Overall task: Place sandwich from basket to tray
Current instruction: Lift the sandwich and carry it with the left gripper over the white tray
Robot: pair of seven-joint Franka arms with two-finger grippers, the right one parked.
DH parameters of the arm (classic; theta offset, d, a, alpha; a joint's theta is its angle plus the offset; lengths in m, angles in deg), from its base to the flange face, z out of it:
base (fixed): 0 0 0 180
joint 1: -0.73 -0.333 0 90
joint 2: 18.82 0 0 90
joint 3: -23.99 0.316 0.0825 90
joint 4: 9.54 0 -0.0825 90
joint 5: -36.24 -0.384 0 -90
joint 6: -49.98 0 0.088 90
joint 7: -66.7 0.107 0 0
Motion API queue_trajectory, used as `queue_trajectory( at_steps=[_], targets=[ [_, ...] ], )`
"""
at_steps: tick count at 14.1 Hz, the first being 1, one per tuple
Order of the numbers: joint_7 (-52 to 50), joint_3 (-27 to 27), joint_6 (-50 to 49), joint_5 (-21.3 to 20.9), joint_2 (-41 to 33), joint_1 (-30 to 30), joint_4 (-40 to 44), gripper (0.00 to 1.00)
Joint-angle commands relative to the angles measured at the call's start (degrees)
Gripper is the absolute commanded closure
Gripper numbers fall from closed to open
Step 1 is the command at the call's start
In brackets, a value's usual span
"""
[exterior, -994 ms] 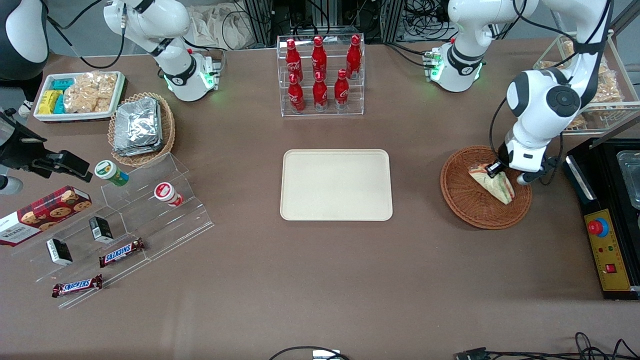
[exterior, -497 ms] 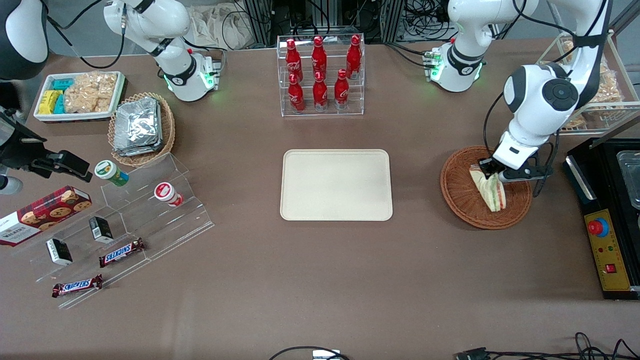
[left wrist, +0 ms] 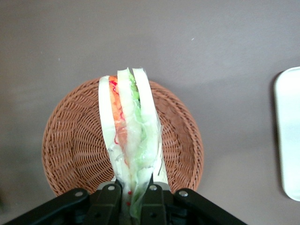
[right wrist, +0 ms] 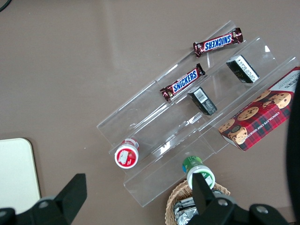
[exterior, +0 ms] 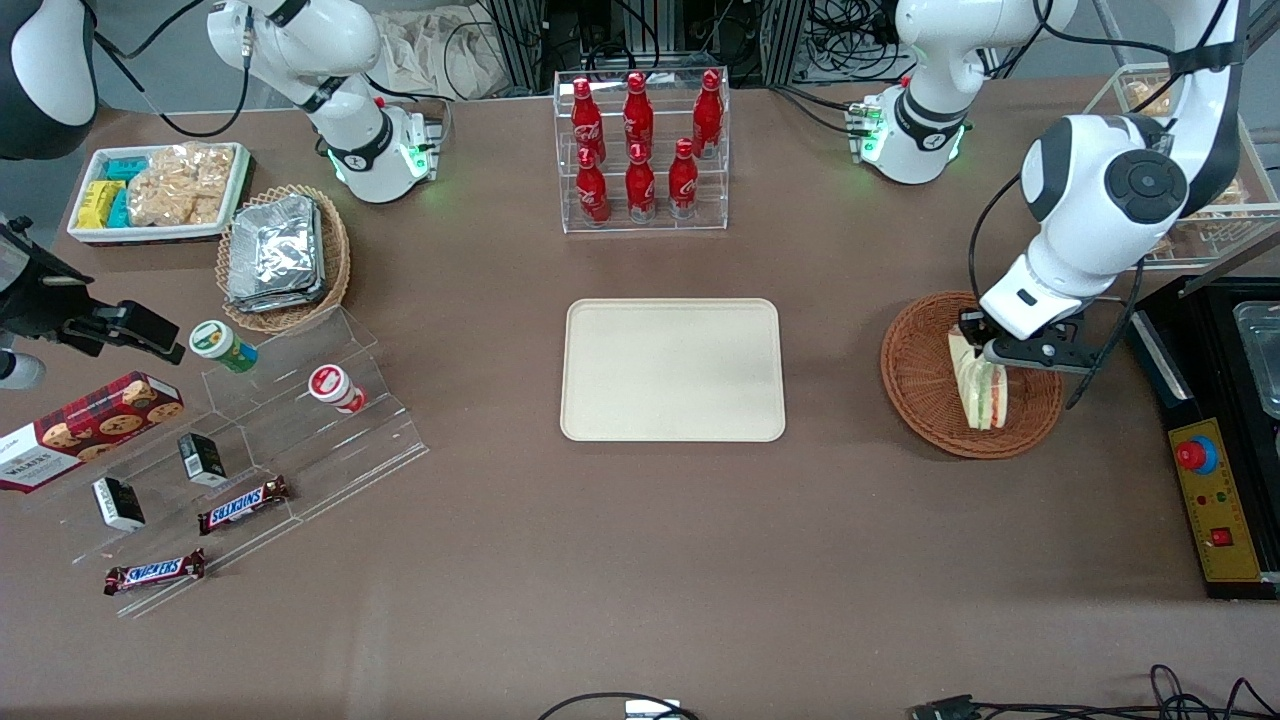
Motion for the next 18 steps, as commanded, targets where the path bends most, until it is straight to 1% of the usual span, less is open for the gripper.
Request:
queue_trajectory(
  at_steps=[1,4,8,13,14,18],
  targets=[
    [0.75,-2.82,-2.36,-0.48,0.98,-0.01,3.59,0.9],
    [-2.05,-7.21,-2.36,-0.04,2.82,-0.01,5.52,0.9],
    [-8.64,-12.48,-2.36,-0.04,4.49,-0.01,7.89,0.9],
    [-17.61,-20.39,-1.92,-0.74,8.97,-0.01,10.36,0.89],
    [-19.54,-21.71,-1.92,-1.44,9.59,-0.01,10.88,0.89],
    [-29.38,-27.07,-1.83,-7.49,14.06,0.08,12.73,0.87]
  ],
)
